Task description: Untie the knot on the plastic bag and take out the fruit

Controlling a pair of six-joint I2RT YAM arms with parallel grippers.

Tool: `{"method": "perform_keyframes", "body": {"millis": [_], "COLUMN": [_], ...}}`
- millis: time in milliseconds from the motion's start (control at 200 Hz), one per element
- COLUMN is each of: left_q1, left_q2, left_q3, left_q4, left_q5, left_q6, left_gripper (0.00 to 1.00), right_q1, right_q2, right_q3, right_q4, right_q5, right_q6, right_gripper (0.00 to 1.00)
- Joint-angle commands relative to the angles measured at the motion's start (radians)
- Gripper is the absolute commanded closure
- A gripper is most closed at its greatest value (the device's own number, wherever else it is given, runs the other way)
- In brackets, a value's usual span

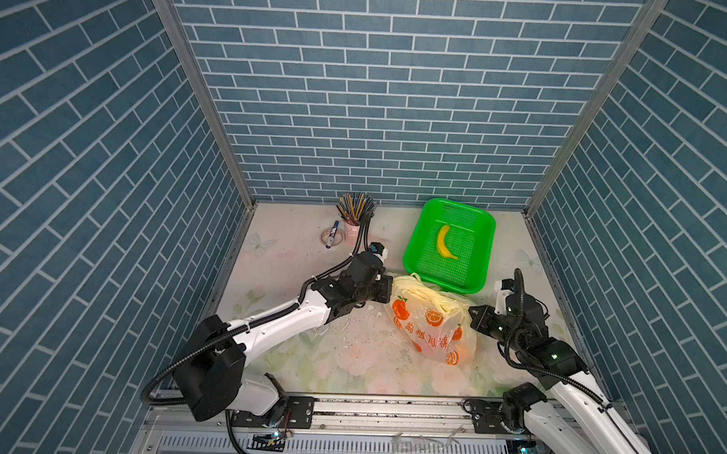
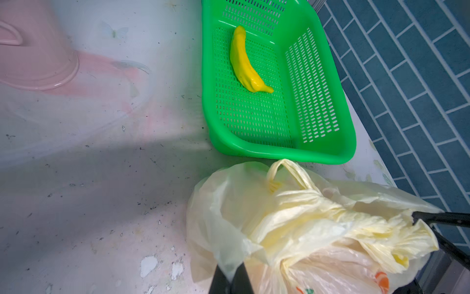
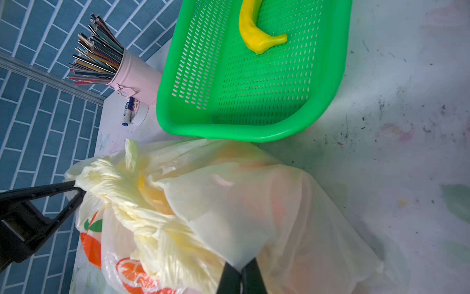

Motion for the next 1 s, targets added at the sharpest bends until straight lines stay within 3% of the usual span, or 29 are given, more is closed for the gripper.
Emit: {"method": "perform_keyframes", "body": {"millis": [0,125,205,365,810,995], "left_q1": [0.016,0.015,0.012,-0.009,-0.077,-0.091], "left_q2": [-0.046,-0.086,-0.106,-0.106,0.109,0.216], "left_q3": [-0.015,-0.036,-0.046,-0.005,0.281,0.359], "left_q4": [-0.015,0.031,0.064,0.080,-0.137,-0.185], "left_q5": [-0.045,-0.026,-0.015,0.026,0.129,0.130], "left_q6": [0.003,0.014,0.028,0.113,0.443,0.472], "left_gripper": [0.80,0.64,0.58,0.54,0.23,0.17], "right_q1": [-0.007,-0.007,-0.006,0.000,0.067,0.081], "right_q2": [-0.023,-0.037,-0.030,0.034,0.205,0.268], "right_q3": [0.043,0.089,0.134,0.221,0.279,0.255], "right_q4": [-0.033,-0.039,-0.055,-0.072,-0.125,-0.128], "right_q5": [0.045,0.032,0.030,-0.058,-0.169,-0.231], "right_q6": [0.022,0.004,-0.004,-0.074,-0.218,-0.248], "right_gripper": [0.91,0.69,0.62,0.56,0.41,0.38]}}
